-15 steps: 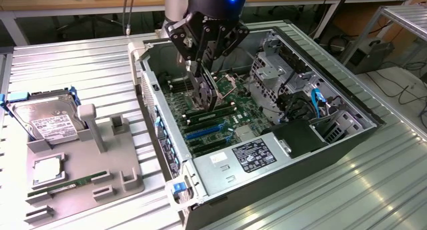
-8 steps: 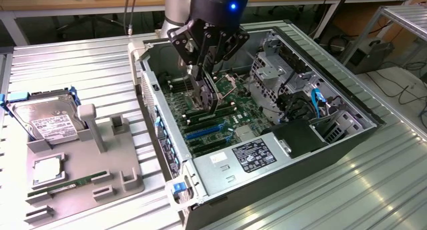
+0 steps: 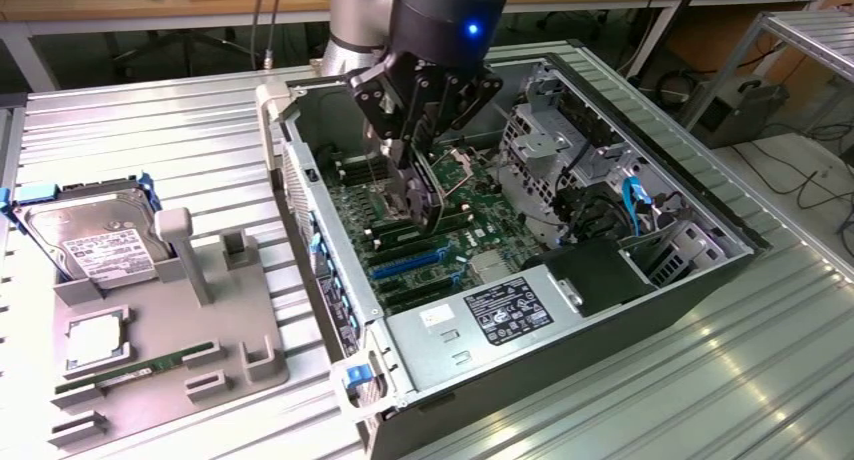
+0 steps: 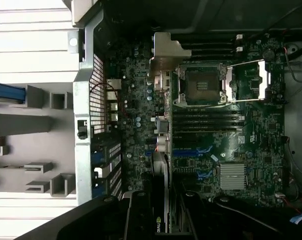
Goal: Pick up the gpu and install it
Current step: 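Pick up the gpu and move the gpu toward the slot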
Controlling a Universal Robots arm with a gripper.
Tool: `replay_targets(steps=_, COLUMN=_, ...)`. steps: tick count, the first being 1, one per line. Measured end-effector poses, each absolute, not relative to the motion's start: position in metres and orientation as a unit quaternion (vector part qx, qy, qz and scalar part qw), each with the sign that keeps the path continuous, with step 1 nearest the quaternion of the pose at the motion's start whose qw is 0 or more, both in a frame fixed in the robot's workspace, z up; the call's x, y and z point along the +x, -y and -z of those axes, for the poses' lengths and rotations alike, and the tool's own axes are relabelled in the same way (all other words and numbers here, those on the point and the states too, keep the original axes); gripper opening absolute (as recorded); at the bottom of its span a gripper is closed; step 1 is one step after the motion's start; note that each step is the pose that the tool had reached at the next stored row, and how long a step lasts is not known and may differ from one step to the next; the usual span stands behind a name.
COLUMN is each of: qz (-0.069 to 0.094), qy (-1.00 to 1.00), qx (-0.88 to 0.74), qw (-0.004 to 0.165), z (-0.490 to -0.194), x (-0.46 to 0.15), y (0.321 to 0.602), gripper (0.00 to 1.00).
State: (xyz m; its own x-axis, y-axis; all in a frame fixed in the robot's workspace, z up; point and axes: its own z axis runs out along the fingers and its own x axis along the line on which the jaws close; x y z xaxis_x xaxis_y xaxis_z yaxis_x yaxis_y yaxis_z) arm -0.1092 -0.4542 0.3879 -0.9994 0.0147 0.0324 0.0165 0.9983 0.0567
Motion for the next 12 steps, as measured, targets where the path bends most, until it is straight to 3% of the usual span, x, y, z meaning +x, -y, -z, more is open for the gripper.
replay_targets(steps=12, qz=0.033, qy=0.999, qx=-0.008, qw=0.016, z=-0.381, x=-0.067, y=0.454, gripper=0.26)
